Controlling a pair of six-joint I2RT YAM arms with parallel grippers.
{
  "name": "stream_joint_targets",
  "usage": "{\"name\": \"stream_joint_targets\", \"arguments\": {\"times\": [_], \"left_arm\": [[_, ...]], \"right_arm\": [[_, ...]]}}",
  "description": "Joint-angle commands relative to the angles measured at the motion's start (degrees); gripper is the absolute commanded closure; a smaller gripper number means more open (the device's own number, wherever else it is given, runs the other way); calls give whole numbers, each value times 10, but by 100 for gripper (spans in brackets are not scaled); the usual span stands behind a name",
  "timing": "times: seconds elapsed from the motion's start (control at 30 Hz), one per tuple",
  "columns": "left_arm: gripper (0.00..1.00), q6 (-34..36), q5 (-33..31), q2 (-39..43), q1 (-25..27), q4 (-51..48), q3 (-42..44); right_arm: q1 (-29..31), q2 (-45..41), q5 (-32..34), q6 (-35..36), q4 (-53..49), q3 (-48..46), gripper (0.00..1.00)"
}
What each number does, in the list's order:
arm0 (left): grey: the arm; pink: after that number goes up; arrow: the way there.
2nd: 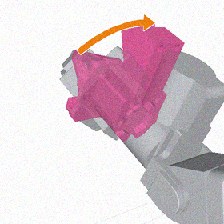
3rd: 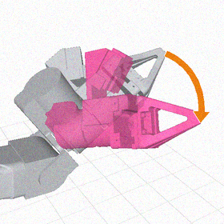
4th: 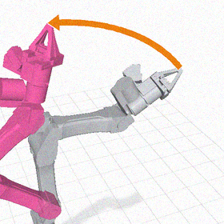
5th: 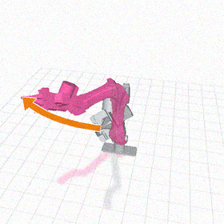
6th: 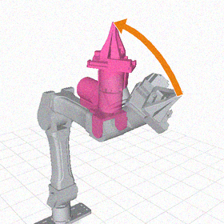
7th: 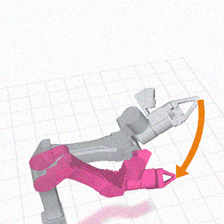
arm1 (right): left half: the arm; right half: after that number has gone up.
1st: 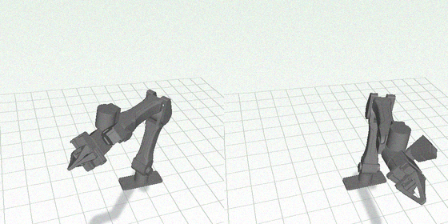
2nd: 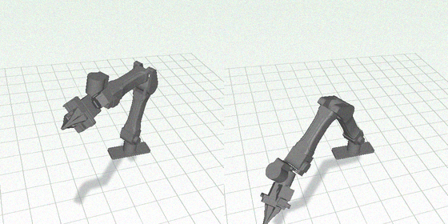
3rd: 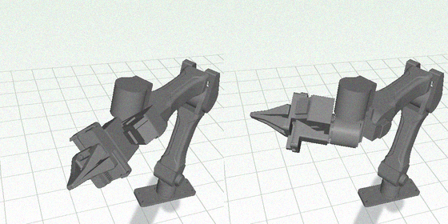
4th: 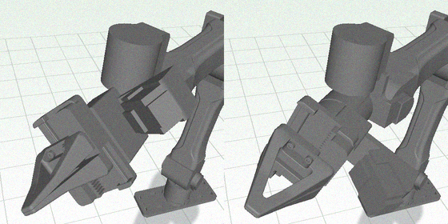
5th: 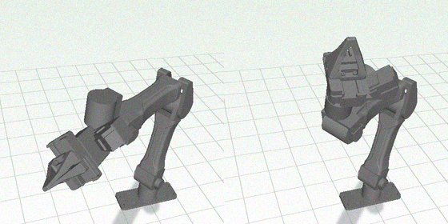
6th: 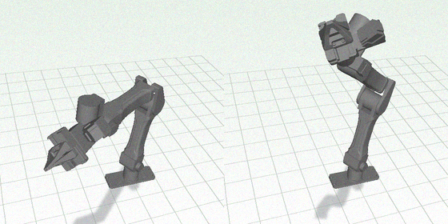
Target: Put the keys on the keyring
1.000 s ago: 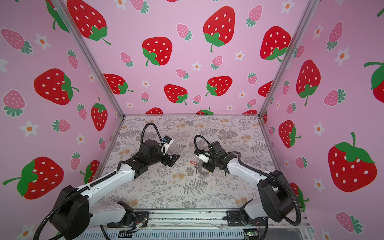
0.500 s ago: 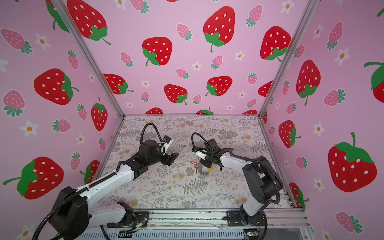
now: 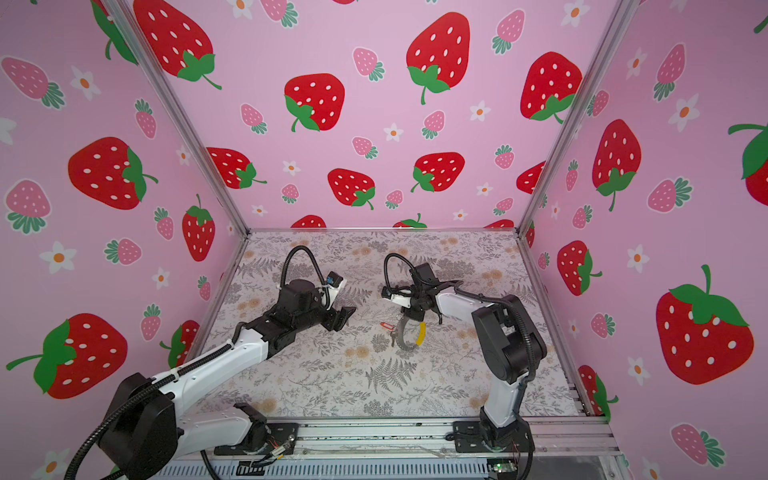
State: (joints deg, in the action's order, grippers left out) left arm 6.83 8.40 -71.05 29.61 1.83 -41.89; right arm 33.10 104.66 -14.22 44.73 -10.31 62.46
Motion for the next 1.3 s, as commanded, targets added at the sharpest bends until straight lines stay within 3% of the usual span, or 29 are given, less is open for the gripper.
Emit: {"name": "stream_joint_targets", "arguments": {"times": [0.0, 0.33, 0.57, 0.83, 1.27], "left_arm": [[23, 12, 3, -7, 2, -8, -17], [26, 14, 3, -12, 2, -16, -21], [26, 15, -1, -12, 2, -19, -22], [26, 16, 0, -16, 3, -17, -24], [28, 14, 3, -21, 2, -19, -26]], "right_arm": [[-2, 19, -33, 37, -43, 22, 66], [-5, 42, -61, 55, -62, 35, 66], [-21, 12, -29, 26, -17, 24, 71], [-27, -12, -129, 104, -53, 8, 67], [-23, 41, -167, 114, -111, 44, 68]]}}
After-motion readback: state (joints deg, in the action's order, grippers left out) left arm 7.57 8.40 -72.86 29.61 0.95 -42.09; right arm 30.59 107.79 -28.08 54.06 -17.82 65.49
